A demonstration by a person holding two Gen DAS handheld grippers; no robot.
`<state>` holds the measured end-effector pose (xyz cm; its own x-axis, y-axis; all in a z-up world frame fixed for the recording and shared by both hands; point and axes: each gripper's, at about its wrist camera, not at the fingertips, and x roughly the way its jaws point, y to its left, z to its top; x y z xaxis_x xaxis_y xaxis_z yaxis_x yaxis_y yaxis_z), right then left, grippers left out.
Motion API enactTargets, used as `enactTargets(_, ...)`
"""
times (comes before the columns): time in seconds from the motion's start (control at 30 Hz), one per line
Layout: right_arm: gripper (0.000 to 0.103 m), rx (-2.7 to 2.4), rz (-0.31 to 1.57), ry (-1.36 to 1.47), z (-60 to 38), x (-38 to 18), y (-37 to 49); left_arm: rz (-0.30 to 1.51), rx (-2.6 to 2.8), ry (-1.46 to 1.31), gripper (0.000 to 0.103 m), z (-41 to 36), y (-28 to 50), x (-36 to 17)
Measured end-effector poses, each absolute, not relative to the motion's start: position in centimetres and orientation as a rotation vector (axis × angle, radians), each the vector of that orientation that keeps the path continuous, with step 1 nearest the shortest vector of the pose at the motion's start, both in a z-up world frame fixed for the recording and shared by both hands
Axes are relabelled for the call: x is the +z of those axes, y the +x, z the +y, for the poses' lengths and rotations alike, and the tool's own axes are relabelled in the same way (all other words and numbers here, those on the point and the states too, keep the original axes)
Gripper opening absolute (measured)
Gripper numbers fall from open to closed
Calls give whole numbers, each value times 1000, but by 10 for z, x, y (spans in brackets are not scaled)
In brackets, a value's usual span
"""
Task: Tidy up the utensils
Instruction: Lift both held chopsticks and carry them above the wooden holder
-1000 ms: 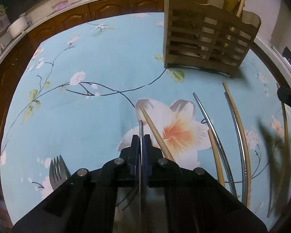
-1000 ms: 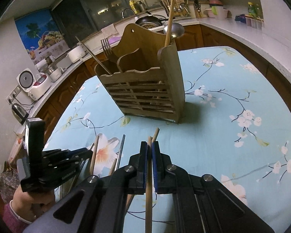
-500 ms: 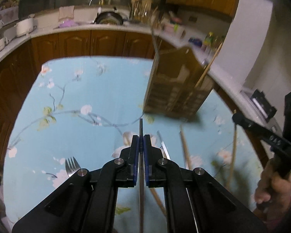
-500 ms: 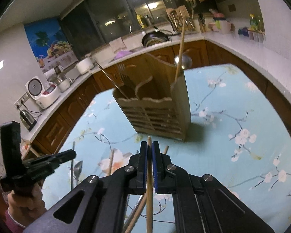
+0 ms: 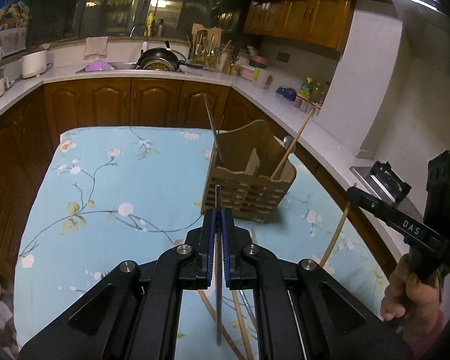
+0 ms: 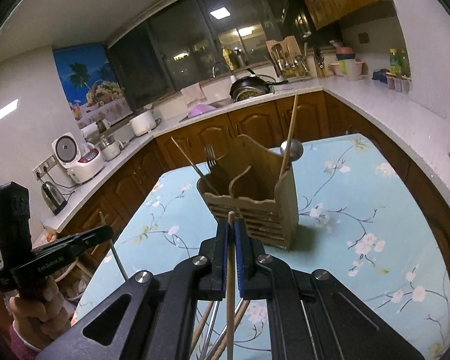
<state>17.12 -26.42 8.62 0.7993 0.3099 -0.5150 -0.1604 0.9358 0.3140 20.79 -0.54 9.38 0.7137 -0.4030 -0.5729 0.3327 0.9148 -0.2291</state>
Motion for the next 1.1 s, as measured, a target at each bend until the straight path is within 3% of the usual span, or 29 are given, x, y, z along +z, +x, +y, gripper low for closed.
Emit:
enactTargets(0.3, 5, 242, 554, 270, -274, 97, 177, 614, -404, -124, 4, -12, 217, 112)
enactTargets(1.1, 5, 126, 251, 286, -307, 190, 235, 328, -314, -206, 4, -31, 290, 199)
